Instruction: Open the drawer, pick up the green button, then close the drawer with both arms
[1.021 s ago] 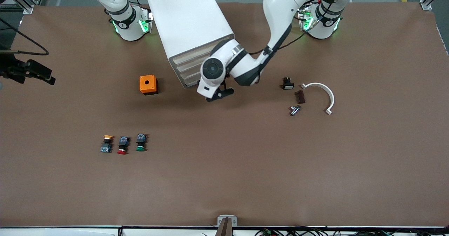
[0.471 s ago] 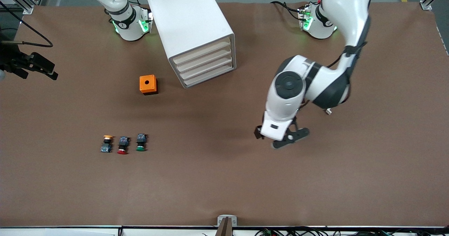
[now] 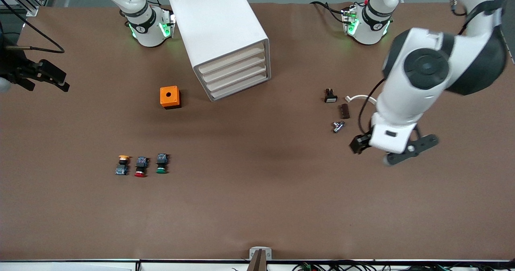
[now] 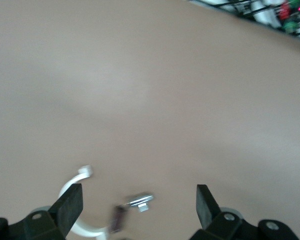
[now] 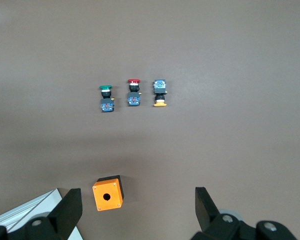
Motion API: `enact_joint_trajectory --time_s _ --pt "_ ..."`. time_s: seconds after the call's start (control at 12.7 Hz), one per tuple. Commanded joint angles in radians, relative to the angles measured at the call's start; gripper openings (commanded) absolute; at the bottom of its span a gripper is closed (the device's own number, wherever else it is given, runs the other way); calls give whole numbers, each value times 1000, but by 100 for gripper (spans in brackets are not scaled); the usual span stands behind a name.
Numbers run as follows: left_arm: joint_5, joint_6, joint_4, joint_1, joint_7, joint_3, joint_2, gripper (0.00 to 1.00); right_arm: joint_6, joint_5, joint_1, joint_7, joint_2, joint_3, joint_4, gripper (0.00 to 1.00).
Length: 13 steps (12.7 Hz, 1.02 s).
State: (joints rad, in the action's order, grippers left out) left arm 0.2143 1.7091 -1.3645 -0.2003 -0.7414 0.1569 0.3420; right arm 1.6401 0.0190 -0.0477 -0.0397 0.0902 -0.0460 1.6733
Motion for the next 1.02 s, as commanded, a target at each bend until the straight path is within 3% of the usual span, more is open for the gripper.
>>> enact_joint_trajectory --time_s 0.0,0.24,0.55,0.94 --pt "7 -64 -38 84 162 20 -89 100 -6 -11 -23 -25 0 -32 -15 100" --pt "-74 -147 -45 94 275 -26 -167 100 -3 -10 49 -23 0 53 -15 100" --pt "-168 -195 -151 93 444 -118 -309 100 -8 -10 49 -23 2 54 -14 100" --pt "-174 -197 -292 94 485 -125 -462 100 -8 -10 49 -23 2 54 -14 100"
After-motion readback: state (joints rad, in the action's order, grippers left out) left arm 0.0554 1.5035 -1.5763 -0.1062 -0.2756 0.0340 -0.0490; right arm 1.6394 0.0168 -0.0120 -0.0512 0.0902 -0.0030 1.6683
